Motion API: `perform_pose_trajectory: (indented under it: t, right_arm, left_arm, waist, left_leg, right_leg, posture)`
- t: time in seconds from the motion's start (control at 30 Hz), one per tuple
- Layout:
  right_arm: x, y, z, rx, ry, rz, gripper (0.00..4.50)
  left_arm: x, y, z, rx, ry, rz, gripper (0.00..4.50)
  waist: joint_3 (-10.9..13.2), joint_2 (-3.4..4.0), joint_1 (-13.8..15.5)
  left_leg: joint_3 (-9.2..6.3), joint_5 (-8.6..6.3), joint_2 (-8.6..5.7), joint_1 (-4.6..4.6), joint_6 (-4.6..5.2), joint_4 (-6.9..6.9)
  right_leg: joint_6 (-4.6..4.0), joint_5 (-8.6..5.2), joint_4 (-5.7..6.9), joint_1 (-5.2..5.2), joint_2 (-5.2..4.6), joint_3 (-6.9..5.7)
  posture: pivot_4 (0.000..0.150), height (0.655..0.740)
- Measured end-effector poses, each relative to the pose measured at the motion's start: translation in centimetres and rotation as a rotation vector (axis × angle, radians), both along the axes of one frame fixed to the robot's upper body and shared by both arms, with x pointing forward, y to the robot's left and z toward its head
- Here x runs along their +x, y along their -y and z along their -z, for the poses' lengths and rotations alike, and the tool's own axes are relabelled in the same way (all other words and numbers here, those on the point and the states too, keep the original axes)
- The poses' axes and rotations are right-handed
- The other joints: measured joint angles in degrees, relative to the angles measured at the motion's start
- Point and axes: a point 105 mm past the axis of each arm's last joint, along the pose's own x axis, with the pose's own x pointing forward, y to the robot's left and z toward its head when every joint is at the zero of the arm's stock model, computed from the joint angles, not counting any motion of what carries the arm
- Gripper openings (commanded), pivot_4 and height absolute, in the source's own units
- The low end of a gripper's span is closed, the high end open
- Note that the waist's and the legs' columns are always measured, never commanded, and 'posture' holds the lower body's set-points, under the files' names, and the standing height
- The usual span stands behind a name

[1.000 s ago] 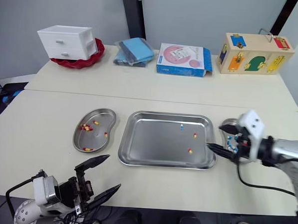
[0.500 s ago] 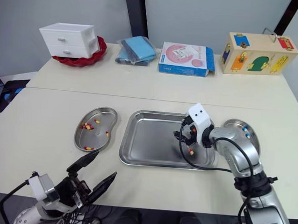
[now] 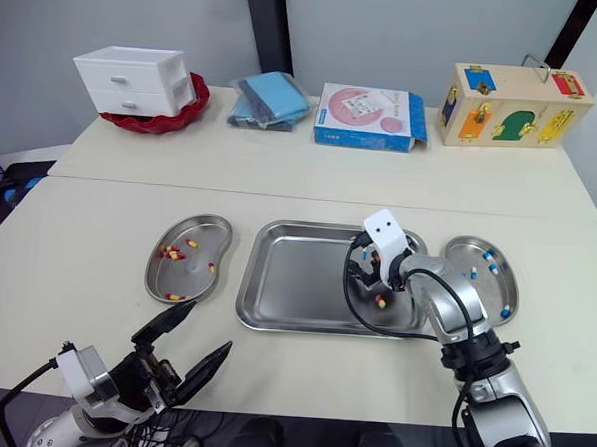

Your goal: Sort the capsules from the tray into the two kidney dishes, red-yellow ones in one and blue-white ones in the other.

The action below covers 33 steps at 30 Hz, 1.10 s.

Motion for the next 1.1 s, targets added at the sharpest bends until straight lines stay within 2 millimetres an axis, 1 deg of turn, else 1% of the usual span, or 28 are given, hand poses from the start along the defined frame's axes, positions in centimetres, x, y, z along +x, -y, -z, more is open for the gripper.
perform_pose_trajectory:
  t: [0.13,0.27,0.33,0.47,0.8,0.83,0.9,0.97,1.03,1.07,1.1]
  right_arm:
    - [0.0,-0.3,0.0,-0.003,0.005,-0.001,2.54]
    - [0.0,-0.5,0.0,-0.001,0.007,-0.002,1.52]
    - [0.0,-0.5,0.0,-0.003,0.010,-0.001,0.93]
    - [0.0,-0.7,0.0,-0.005,0.015,0.000,0.01]
    - [-0.2,-1.0,-0.1,0.006,0.022,-0.033,0.01]
    - [-0.3,-1.0,-0.2,0.010,0.024,-0.042,0.01]
    - [-1.0,-0.6,-1.0,0.038,0.038,-0.080,0.01]
    - [-1.9,0.9,-2.5,0.073,0.069,-0.110,0.01]
    - [-2.9,3.1,-3.8,0.082,0.095,-0.123,0.01]
    - [-3.3,4.0,-4.1,0.078,0.101,-0.124,0.01]
    - [-3.8,5.4,-4.4,0.068,0.101,-0.115,0.01]
  left_arm:
    - [0.0,0.0,-0.1,0.006,0.002,0.005,4.50]
    - [0.0,-0.1,-0.1,0.011,0.002,0.007,4.50]
    - [0.1,0.0,-0.1,0.011,0.003,0.008,4.50]
    - [0.1,0.0,-0.2,0.011,0.007,0.008,4.50]
    - [0.1,0.0,-0.2,0.020,0.008,0.018,4.50]
    - [0.1,0.0,-0.2,0.027,0.010,0.028,4.50]
    - [0.2,0.2,-0.5,0.052,0.030,0.065,4.50]
    - [0.4,0.3,-0.5,0.076,0.042,0.106,4.50]
    - [0.6,0.5,-0.5,0.098,0.061,0.152,4.50]
    - [0.5,0.6,-0.5,0.106,0.068,0.171,4.50]
    - [0.5,0.9,-0.5,0.113,0.076,0.202,4.50]
  waist:
    - [0.00,0.00,-0.27]
    - [0.00,0.00,-0.42]
    - [0.00,0.00,-0.52]
    - [0.00,0.01,-0.73]
    - [0.01,0.02,-0.81]
    - [0.01,0.02,-0.80]
    - [0.03,0.05,-0.54]
    - [0.04,0.07,-0.22]
    - [0.04,0.07,0.12]
    - [0.04,0.06,0.13]
    - [0.04,0.06,0.15]
  left_leg:
    - [0.00,0.00,0.00,0.00,0.00,0.00]
    - [0.00,0.00,0.00,0.01,0.00,0.01]
    - [0.00,0.00,0.00,0.01,0.00,0.00]
    - [-0.01,0.00,0.00,0.01,0.00,0.00]
    - [0.00,0.00,0.00,-0.01,0.00,0.00]
    - [0.00,0.00,0.00,-0.02,0.00,0.00]
    - [-0.01,0.00,-0.01,-0.07,0.00,0.00]
    - [0.00,0.00,-0.02,-0.08,0.00,0.01]
    - [0.00,0.00,-0.02,-0.08,0.00,0.00]
    - [0.00,0.00,0.00,-0.07,0.00,0.00]
    - [0.01,0.00,-0.02,-0.07,0.00,-0.01]
  right_leg:
    - [-0.01,0.00,0.07,-0.03,0.01,0.01]
    - [-0.01,-0.01,0.09,-0.03,0.01,0.01]
    - [-0.01,-0.01,0.09,-0.04,0.01,0.01]
    - [-0.01,-0.01,0.10,-0.04,0.02,0.01]
    - [-0.01,-0.01,0.11,-0.08,0.02,0.03]
    - [-0.01,-0.01,0.11,-0.08,0.02,0.02]
    - [-0.01,-0.01,0.09,-0.09,0.02,0.01]
    - [-0.01,-0.01,0.06,-0.09,0.01,0.01]
    - [-0.01,-0.01,0.02,-0.06,0.01,-0.01]
    - [-0.01,-0.01,0.02,-0.06,0.01,-0.01]
    - [-0.01,-0.01,0.00,-0.04,0.01,0.00]
  posture:
    - [0.150,0.7400]
    - [0.150,0.7400]
    - [0.150,0.7400]
    - [0.150,0.7400]
    - [0.150,0.7400]
    - [0.150,0.7400]
    - [0.150,0.7400]
    - [0.150,0.7400]
    - [0.150,0.7400]
    - [0.150,0.7400]
    - [0.150,0.7400]
